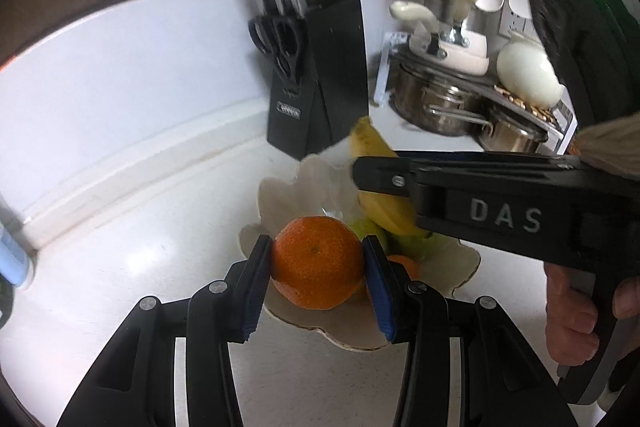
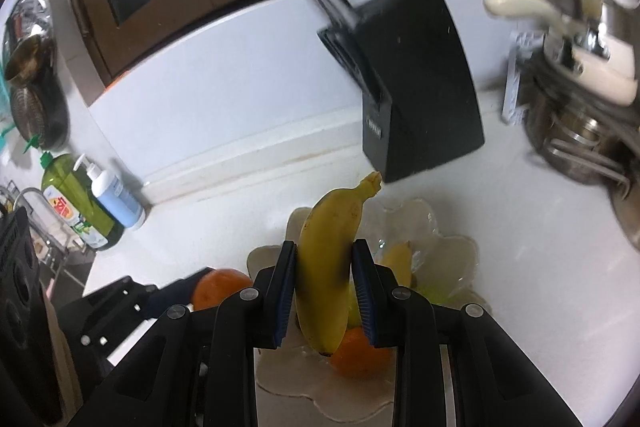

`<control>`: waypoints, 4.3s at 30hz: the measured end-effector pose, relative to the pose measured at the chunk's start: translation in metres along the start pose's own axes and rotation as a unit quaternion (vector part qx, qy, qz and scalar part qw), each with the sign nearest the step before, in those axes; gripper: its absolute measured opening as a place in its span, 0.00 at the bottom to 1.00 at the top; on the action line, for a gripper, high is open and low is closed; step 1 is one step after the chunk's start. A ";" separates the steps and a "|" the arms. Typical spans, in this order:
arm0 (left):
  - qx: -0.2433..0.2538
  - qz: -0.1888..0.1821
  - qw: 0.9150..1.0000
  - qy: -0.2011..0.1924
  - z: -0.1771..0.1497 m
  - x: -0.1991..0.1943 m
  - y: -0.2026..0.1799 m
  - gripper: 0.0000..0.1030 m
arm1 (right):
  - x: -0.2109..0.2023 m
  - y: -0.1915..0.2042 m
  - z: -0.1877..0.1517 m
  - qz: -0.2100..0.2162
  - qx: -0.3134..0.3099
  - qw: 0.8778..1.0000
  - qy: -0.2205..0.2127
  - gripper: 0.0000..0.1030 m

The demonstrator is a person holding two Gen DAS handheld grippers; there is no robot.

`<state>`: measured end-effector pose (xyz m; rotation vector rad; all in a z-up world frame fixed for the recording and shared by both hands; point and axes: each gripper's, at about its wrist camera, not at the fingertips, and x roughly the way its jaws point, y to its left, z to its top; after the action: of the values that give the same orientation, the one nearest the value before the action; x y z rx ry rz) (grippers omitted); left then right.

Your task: Organize fruits

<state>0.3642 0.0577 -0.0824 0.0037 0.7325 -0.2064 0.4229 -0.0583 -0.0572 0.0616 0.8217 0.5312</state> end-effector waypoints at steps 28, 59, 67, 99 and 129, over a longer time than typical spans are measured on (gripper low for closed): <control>-0.010 0.019 1.000 0.023 -0.010 0.010 0.005 0.50 | 0.018 -0.006 -0.007 -0.034 -0.006 0.999 0.014 0.31; 0.024 0.040 0.995 -0.084 0.000 -0.096 -0.028 0.57 | -0.125 0.003 -0.079 -0.184 0.055 0.976 -0.101 0.60; 0.040 0.024 0.993 -0.105 -0.010 -0.119 -0.045 0.62 | -0.164 0.014 -0.107 -0.244 0.070 0.957 -0.138 0.62; 0.057 0.004 0.987 -0.147 -0.134 -0.277 -0.124 0.96 | -0.338 0.075 -0.261 -0.339 0.106 0.913 -0.199 0.85; 0.073 0.003 0.983 -0.167 -0.175 -0.341 -0.150 1.00 | -0.397 0.106 -0.319 -0.341 0.113 0.908 -0.217 0.85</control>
<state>-0.0275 -0.0127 0.0240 0.1088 0.3811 -0.2479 -0.0709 -0.2013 0.0206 0.0964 0.4151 -0.2430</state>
